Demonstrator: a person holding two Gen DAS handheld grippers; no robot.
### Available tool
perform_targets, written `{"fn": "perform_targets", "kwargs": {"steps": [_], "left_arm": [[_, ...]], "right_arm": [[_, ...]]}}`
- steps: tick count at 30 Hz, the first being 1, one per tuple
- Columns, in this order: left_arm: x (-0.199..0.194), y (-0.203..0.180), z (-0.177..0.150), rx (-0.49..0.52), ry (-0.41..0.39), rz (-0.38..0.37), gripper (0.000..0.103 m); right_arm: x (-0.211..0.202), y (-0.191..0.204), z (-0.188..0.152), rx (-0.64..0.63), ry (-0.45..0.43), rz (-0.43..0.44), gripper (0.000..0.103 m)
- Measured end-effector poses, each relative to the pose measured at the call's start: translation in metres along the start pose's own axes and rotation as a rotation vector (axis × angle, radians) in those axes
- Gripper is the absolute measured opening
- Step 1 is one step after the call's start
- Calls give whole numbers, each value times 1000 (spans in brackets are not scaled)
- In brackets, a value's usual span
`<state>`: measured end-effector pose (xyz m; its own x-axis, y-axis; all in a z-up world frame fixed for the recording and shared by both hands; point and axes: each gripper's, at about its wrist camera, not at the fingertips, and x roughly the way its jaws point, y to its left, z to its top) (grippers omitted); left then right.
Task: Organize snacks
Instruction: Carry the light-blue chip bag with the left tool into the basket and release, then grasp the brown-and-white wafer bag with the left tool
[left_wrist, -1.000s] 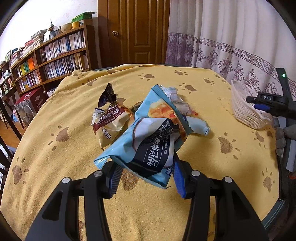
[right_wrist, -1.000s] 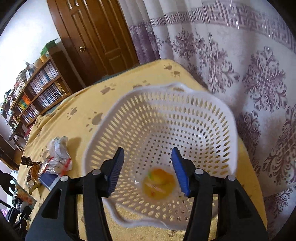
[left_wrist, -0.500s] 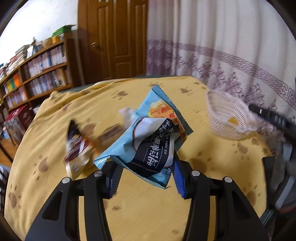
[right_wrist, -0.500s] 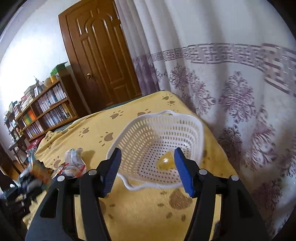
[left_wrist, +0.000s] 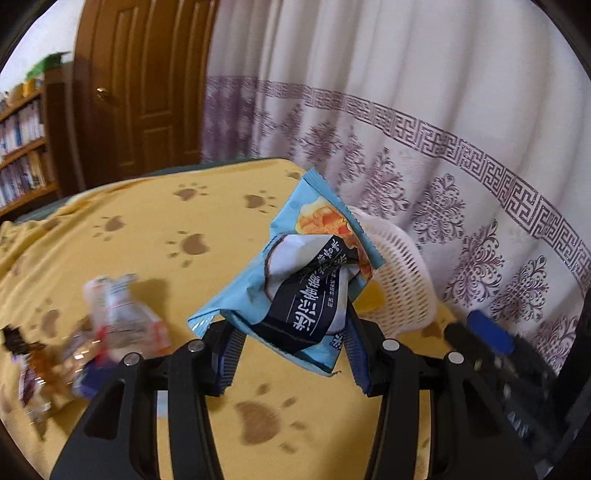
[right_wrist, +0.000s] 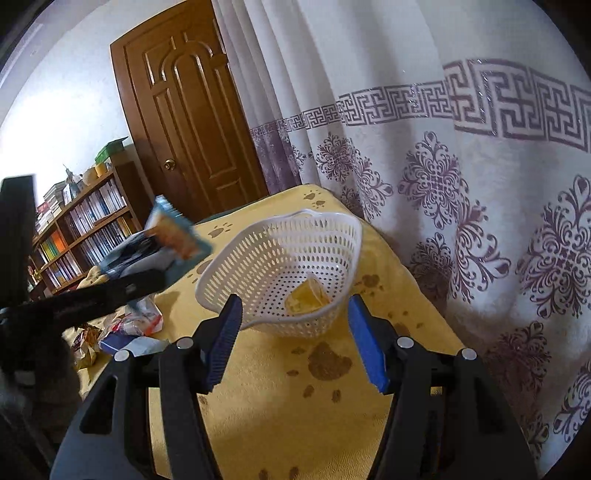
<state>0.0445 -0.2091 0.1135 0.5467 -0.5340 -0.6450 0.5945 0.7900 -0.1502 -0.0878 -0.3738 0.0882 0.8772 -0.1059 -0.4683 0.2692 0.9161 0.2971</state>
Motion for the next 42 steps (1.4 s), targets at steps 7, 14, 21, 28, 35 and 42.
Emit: {"fn": "perform_targets", "kwargs": {"steps": [7,14,21,28,35,42], "left_arm": [[34,-25,12,30,29,-38,50],[57,-31,16,-7,45,-51,79],[49,-10,9,-90,35,-61,89],[15,-2,1,-31,-46,31,89],[-19,7,-9,14,-117,87,89],[-42,27,-20,-1,-140,137,89]], "right_arm": [[4,-15,-1,44,15,-4,61],[4,-17,-3,56,17,-15,61],[8,-7,-4,41,31,-14,61],[10,20,-7,-6,45,11,61],[12,45,-13,-45,62,34,61],[14,66,-19,-74,83,53,61]]}}
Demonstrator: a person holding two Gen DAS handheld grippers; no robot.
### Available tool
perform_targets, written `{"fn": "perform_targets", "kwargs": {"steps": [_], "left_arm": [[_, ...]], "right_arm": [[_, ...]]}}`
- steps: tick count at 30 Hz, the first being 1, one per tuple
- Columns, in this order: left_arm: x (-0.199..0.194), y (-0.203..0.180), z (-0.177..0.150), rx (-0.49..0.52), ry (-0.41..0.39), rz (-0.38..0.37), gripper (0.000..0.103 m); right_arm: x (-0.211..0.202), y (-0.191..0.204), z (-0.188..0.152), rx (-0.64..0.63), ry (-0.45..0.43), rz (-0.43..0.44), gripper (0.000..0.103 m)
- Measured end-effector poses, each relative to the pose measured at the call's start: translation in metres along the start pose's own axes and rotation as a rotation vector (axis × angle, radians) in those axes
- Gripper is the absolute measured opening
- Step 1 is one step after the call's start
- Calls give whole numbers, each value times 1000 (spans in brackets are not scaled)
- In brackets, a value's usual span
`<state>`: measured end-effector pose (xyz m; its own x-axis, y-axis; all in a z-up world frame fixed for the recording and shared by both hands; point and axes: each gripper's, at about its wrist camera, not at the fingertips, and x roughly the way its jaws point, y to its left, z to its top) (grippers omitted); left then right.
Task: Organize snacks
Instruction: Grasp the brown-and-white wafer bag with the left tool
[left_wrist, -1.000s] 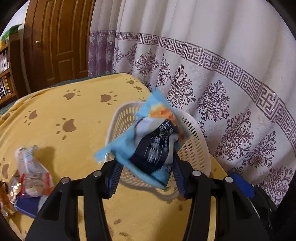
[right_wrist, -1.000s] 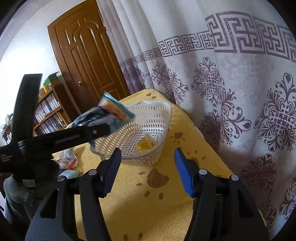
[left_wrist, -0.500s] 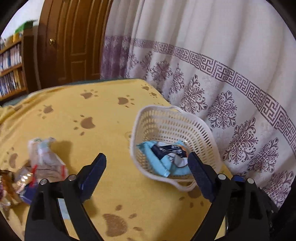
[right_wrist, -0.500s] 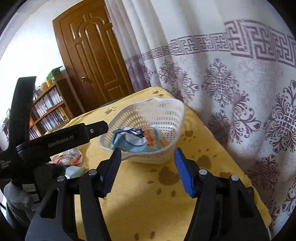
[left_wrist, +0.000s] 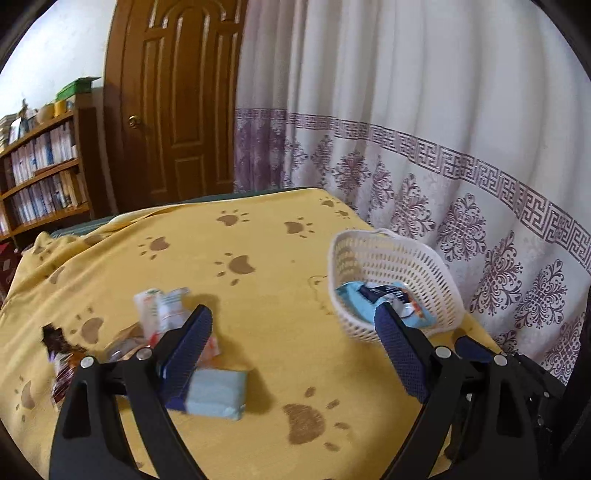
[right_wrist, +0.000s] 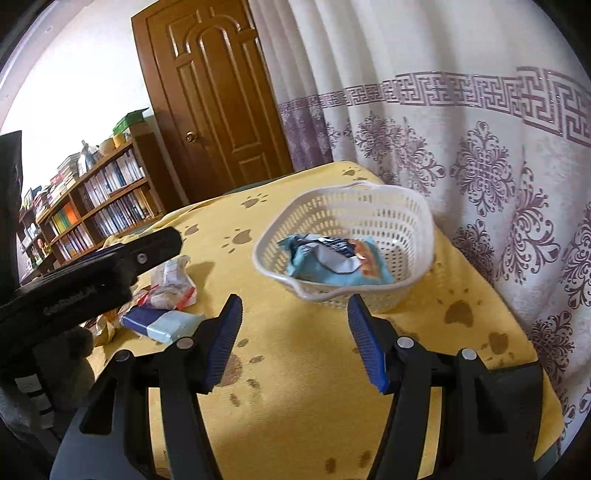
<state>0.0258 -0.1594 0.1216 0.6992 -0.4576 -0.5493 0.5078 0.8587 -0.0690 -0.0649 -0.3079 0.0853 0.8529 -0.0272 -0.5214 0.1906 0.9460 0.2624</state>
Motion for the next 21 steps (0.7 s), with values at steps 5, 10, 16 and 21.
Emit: {"fn": "perform_targets", "kwargs": {"steps": [5,10,16,21], "left_arm": [[-12,29,-9,-39,-4,57,89],[-22,65,-16,-83,-4,117,89],[-33,111,-24,-161,-4,180,89],[-43,146,-35,-214,2,226,89]], "right_arm": [[3,19,-3,-32,22,28,61],[8,39,-8,-65,48,59,61],[18,59,-16,-92,85,81,61],[24,72,-20,-112,106,97,66]]}}
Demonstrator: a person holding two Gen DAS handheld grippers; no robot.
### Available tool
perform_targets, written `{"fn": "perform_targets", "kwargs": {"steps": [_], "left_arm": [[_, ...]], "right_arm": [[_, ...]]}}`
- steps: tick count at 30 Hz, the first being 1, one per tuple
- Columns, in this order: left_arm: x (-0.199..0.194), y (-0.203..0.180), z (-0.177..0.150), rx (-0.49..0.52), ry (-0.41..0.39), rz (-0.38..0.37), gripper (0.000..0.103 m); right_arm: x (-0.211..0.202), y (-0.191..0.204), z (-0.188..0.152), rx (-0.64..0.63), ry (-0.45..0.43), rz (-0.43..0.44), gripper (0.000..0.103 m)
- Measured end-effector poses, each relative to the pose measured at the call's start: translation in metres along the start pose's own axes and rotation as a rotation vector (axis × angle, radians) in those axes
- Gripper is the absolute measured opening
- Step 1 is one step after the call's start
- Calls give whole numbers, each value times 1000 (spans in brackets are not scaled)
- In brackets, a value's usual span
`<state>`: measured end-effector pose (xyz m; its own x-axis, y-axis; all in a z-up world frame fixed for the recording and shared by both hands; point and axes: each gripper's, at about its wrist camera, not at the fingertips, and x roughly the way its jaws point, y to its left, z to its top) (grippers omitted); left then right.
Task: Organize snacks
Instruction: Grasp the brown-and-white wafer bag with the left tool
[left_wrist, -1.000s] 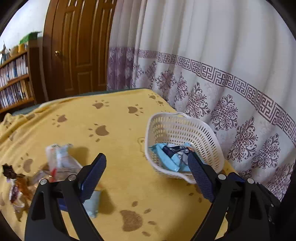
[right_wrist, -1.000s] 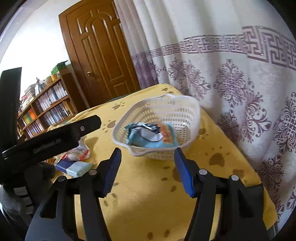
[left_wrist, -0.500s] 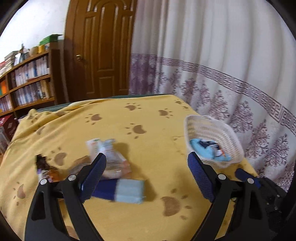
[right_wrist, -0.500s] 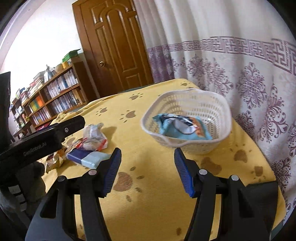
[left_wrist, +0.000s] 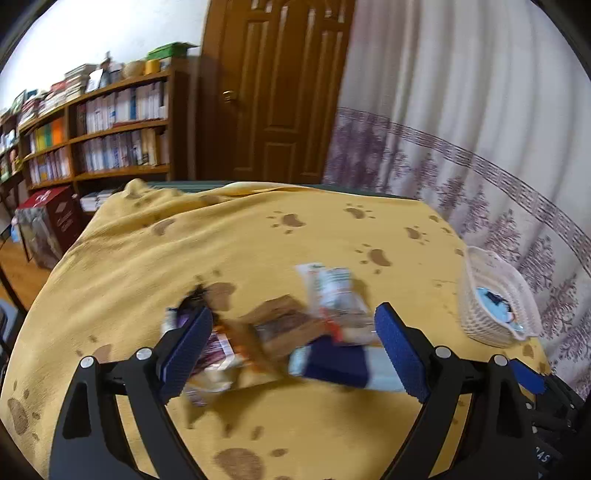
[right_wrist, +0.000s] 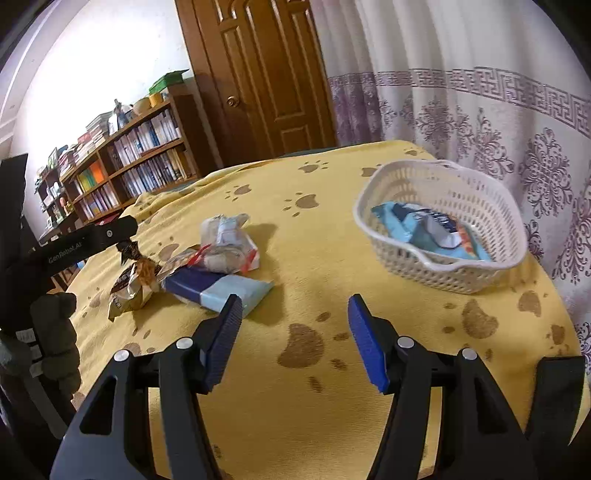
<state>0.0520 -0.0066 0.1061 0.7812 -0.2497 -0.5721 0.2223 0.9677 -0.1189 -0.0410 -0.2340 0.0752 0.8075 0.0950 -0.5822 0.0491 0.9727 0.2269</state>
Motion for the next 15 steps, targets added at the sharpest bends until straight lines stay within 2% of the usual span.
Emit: {"fn": "perform_targets", "kwargs": {"steps": [2,10,15], "left_arm": [[2,17,-2,-36,11,23,90],[26,72,-16,-224,86,109,93],[45,87,-24,-313,134,105,94]], "right_arm": [[4,5,-1,-6,7,7,69],[14,15,-3,-26,37,23,69],[19,16,-5,-27,51,26,69]]}}
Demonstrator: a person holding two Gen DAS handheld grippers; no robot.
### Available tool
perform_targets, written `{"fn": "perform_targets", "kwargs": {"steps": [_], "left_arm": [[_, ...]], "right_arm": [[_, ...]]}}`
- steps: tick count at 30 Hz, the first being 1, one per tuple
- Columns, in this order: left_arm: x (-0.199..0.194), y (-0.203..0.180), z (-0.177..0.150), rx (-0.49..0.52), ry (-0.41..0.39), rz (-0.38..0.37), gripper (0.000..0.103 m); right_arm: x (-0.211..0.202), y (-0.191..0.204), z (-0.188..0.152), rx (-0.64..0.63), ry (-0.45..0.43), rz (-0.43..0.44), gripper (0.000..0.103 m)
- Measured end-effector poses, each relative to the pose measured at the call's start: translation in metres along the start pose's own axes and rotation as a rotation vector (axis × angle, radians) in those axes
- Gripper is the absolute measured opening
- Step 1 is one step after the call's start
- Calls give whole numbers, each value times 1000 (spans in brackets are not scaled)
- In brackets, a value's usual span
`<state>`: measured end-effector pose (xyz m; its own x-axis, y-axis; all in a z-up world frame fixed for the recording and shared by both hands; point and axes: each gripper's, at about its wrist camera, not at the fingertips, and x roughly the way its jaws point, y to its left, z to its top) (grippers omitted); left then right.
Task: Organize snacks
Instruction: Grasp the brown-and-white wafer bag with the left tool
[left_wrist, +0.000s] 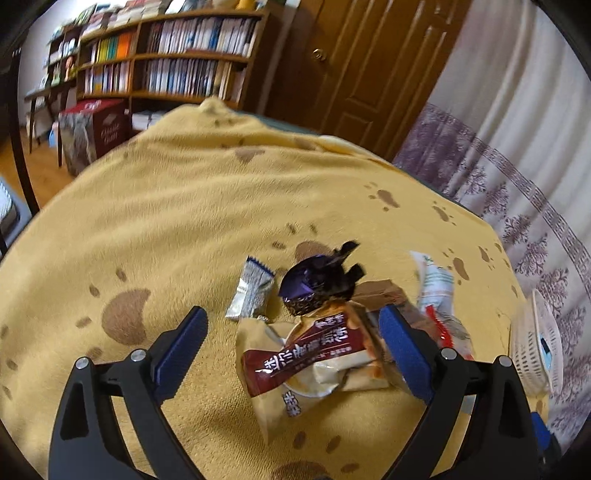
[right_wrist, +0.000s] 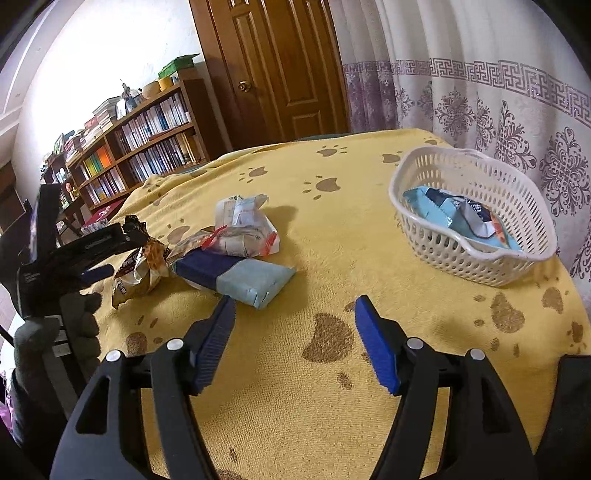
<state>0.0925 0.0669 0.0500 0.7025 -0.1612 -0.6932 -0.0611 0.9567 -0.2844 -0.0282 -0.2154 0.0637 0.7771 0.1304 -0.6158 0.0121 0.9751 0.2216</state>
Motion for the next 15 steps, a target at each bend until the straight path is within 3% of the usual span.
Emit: {"fn": "perform_targets", "kwargs": {"steps": [15], "left_arm": [[25,-1,-14,10,70,-45,97]], "right_arm": [[13,6,-8,-9,39,13,69]]}}
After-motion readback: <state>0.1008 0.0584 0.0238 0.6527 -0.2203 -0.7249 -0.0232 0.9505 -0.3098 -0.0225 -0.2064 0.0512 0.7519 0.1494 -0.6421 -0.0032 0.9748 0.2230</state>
